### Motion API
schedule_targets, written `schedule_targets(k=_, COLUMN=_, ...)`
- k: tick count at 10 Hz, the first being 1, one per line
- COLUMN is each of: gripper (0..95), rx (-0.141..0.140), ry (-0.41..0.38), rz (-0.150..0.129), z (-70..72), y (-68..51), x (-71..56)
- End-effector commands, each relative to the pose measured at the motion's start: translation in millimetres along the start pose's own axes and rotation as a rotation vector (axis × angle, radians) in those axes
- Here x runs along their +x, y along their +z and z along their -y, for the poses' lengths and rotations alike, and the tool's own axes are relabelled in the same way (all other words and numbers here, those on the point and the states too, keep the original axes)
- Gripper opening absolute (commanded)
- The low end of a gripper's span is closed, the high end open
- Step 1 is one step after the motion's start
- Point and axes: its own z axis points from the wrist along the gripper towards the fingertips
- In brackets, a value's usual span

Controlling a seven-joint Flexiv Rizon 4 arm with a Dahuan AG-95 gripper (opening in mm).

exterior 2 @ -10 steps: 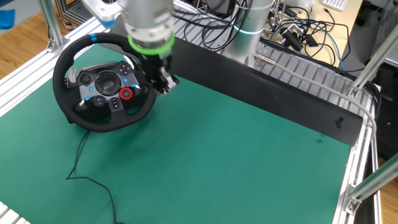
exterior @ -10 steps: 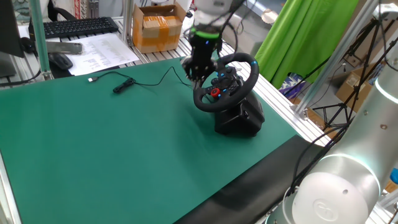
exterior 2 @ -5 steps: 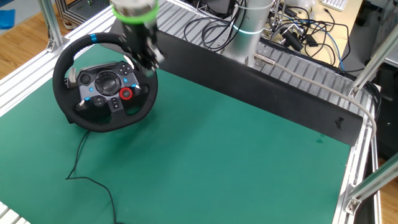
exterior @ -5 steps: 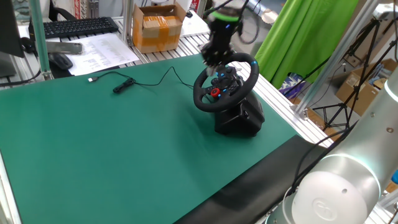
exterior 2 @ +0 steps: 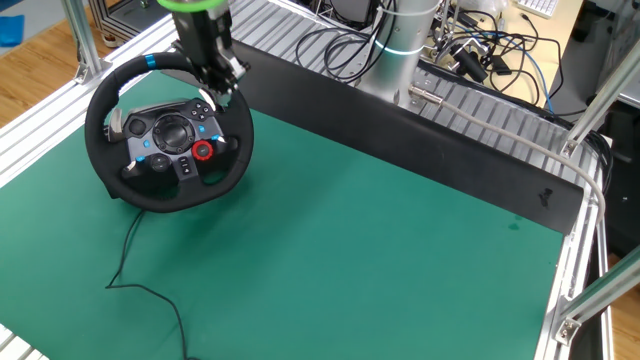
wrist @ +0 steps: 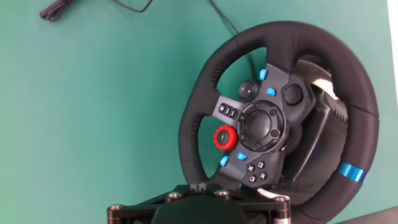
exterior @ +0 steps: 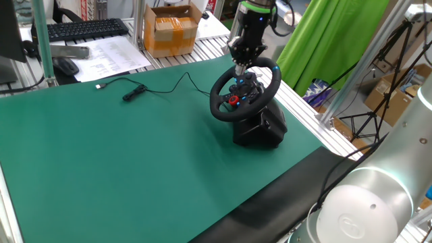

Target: Rotate the steering wheel 90 degrees clockwise

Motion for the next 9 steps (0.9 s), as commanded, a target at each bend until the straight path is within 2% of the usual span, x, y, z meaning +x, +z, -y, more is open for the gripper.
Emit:
schedule_targets(k=1, gripper=0.0, rx=-0.005, ry=0.017, rz=-0.006, z=0.2, y=-1.0, x=-1.6)
schedule_targets(k=2, gripper=0.0, rx=-0.04, ry=0.054, rz=0.002, z=0.2, y=-1.0, x=-1.6)
schedule_targets(k=3, gripper=0.0, rx=-0.078, ry=0.126, rz=0.003, z=0.2, y=-1.0, x=-1.6)
schedule_targets(k=4, gripper=0.0, rx=-0.078, ry=0.17, rz=0.004, z=0.2, y=-1.0, x=-1.6)
schedule_targets(k=6, gripper=0.0, rx=-0.101, ry=0.257, rz=-0.004, z=0.2, y=-1.0, x=-1.6)
schedule_targets(k=8, gripper=0.0, rx=-0.09, ry=0.307, rz=0.041, z=0.2, y=-1.0, x=-1.6)
schedule_targets(k=9, gripper=0.0, rx=-0.076, ry=0.334, rz=0.049, z=0.2, y=-1.0, x=-1.6)
